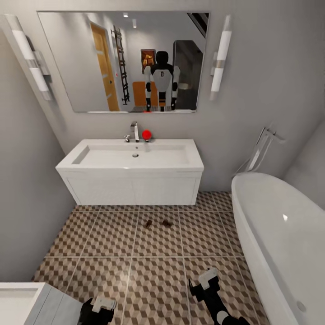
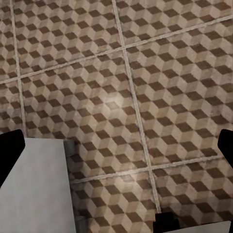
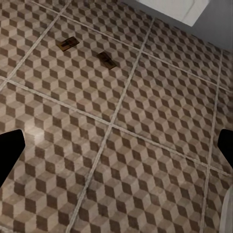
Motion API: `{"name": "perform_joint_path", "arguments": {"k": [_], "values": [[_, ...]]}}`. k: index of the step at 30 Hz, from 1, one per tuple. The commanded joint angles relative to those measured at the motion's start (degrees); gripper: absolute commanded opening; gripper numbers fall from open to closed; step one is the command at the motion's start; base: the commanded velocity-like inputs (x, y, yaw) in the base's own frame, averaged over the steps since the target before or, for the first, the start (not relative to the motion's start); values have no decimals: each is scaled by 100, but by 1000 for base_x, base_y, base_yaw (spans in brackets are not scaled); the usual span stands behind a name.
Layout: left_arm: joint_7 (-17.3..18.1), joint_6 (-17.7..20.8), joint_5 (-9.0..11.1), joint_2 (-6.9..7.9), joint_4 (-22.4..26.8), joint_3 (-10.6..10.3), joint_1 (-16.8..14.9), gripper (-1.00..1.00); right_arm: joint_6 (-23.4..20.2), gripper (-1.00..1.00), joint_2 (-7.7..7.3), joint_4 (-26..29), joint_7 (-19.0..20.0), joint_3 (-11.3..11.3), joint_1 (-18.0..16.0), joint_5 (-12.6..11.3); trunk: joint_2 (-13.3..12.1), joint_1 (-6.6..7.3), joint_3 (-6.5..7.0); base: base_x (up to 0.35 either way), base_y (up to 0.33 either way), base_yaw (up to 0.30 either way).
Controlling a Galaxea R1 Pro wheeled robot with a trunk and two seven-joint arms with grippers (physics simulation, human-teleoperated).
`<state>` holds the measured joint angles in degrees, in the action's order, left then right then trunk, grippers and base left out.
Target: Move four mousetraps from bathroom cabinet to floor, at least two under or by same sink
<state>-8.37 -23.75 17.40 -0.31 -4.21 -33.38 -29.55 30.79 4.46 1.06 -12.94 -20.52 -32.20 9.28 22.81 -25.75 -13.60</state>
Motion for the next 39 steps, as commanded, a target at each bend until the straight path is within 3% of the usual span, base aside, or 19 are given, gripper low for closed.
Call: {"name": "perform_joint_path", "arguments": {"k": [1,39], "values": [[-7,-29,35,-4,-18,-49,-7,100,3,100,2,-9,-60,-14,-6,61,10,-3,-1,0,0,0],[-7,-28,35,-13,-18,-51,-7,100,-1,100,2,-9,-60,-14,-6,60,10,-3,352,0,0,0]]}}
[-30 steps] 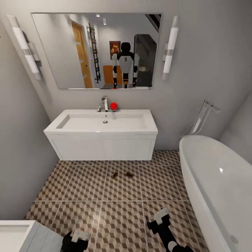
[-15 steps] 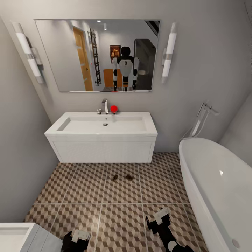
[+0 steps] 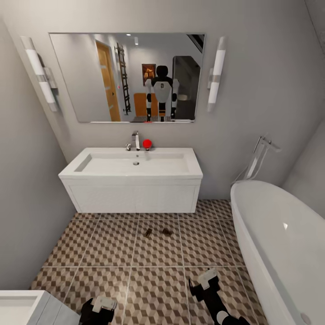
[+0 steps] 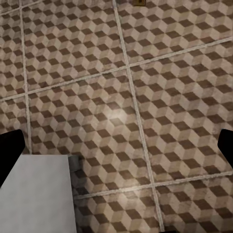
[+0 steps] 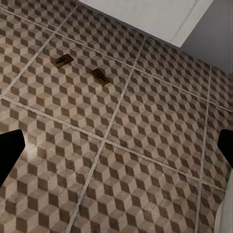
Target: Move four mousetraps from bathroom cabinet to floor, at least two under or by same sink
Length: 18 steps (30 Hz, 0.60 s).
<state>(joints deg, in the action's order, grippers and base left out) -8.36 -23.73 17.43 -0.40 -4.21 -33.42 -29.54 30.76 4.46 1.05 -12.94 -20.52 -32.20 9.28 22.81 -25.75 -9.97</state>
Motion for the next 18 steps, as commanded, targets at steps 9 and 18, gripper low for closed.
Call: {"name": "perform_joint_path", "arguments": {"k": [9,18], "values": [[-8,-32,32,-4,-19,-43,-7,100,1,100,2,-9,-60,-14,-6,61,11,-4,73,0,0,0],[-8,-27,32,-4,-19,-44,-7,100,0,100,2,-9,-60,-14,-6,60,11,-4,156,0,0,0]]}}
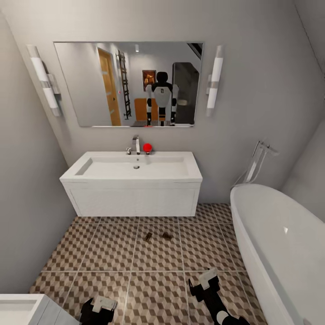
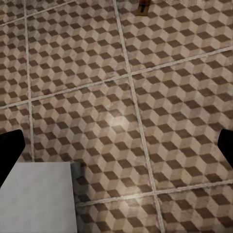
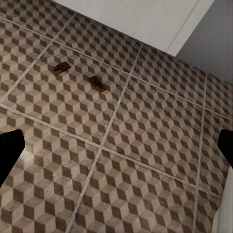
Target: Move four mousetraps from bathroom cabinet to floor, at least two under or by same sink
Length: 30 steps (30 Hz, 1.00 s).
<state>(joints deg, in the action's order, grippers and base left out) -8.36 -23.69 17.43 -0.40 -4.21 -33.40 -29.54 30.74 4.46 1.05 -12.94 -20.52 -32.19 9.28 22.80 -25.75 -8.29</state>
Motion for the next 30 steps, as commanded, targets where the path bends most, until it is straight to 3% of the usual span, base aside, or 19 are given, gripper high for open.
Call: {"name": "perform_joint_path", "arguments": {"k": [1,18,30], "values": [[-8,-30,32,-4,-19,-46,-8,100,2,100,2,-9,-60,-14,-6,59,11,-4,-2,0,0,0],[-8,-30,32,-4,-19,-48,-8,100,2,100,2,-9,-60,-14,-6,64,11,-4,152,0,0,0],[-8,-30,32,-4,-19,-51,-8,100,8,100,-5,-9,-78,-9,-6,62,11,-4,174,0,0,0]]}}
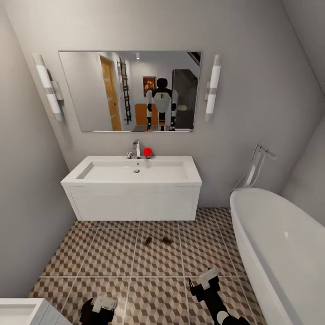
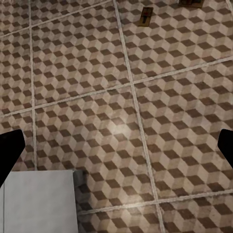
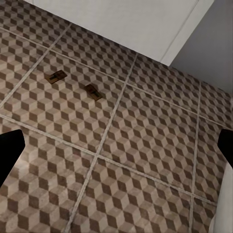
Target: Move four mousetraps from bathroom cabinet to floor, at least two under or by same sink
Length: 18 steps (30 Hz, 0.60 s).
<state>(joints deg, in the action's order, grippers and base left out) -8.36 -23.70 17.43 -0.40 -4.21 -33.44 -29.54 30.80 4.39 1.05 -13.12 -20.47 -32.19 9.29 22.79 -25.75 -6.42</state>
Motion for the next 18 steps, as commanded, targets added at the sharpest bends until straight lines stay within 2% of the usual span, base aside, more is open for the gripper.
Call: {"name": "perform_joint_path", "arguments": {"k": [1,18], "values": [[-8,-30,32,-4,-18,-45,-8,100,2,100,2,-9,-61,-13,-6,61,12,-3,-12,0,0,0],[-8,-33,31,-4,-18,-45,-8,100,-4,100,-2,-9,-59,-17,-6,62,12,-3,-12,0,0,0]]}}
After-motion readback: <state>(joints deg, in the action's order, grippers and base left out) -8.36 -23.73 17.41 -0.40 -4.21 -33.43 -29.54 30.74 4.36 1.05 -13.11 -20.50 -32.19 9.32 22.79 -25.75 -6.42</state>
